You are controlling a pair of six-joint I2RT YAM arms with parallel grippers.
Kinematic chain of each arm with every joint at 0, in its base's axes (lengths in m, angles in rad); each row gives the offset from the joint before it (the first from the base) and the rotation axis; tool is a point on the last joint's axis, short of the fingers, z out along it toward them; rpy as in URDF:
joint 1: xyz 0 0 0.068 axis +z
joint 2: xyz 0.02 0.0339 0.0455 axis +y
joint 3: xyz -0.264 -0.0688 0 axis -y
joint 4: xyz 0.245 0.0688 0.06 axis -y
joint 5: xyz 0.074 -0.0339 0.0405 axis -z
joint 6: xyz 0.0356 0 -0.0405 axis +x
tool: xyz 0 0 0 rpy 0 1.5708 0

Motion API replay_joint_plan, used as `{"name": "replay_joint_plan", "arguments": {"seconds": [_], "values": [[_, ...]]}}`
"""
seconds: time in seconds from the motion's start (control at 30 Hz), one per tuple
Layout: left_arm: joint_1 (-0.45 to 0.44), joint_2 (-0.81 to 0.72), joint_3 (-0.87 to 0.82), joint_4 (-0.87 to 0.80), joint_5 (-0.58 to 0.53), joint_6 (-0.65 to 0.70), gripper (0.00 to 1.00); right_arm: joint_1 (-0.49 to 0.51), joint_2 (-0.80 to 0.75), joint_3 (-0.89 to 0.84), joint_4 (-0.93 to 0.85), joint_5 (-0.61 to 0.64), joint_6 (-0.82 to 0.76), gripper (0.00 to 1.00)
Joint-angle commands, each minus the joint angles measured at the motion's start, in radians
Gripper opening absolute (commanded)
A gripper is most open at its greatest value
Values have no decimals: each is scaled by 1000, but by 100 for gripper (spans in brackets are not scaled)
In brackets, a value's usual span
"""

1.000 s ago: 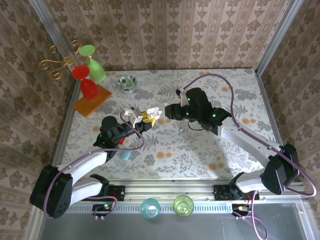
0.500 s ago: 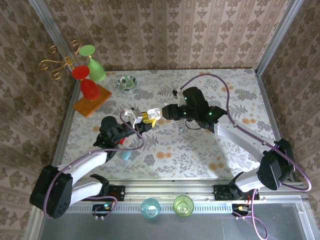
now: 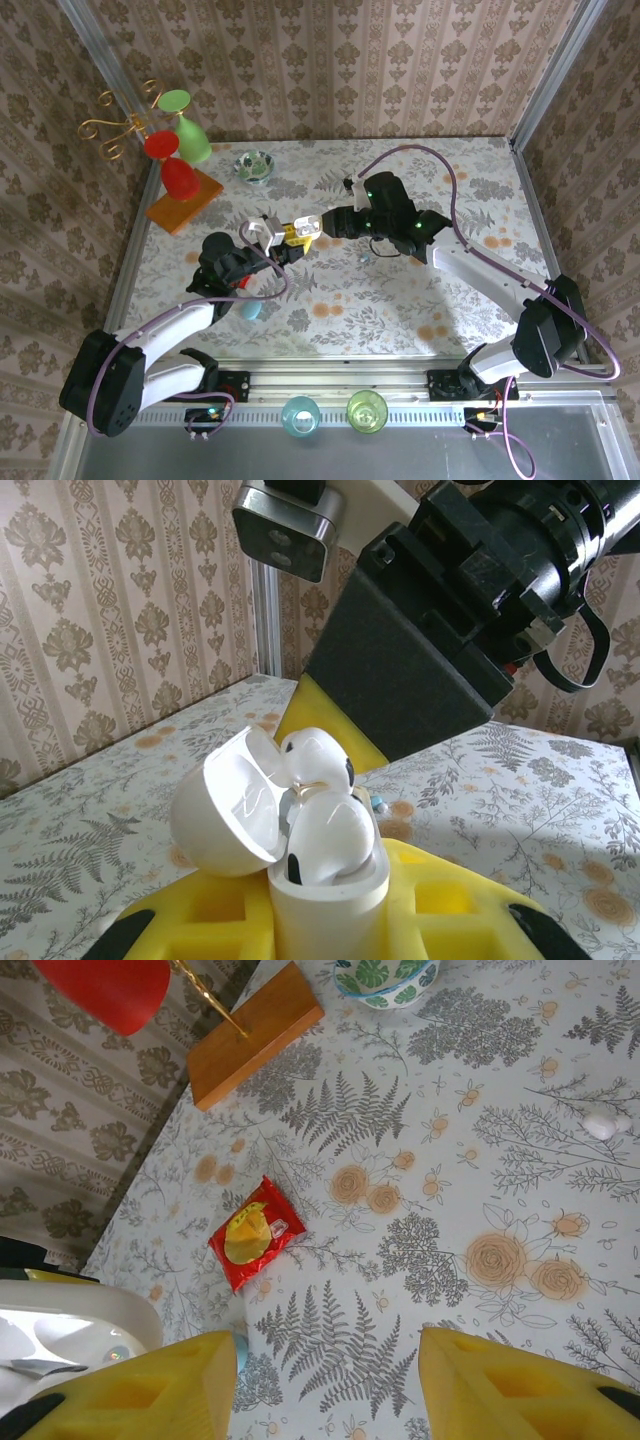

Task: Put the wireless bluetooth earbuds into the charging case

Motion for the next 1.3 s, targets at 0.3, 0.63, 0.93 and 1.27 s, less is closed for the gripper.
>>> {"name": "replay_joint_plan", "arguments": {"seconds": [0.3,0.63,0.93,1.27], "values": [[4,-26,-2,67,-77,0,0,1,-107,-3,-36,99,-20,54],[5,-12,-45,105,-174,150,0,61,-100,81,-87,115,33,55],[4,-24,-53,93,-175,195,0,92,58,215,-151,52,59,47],[4,-30,-50,49,-147,212,0,97,112,253,-152,44,39,37]]}}
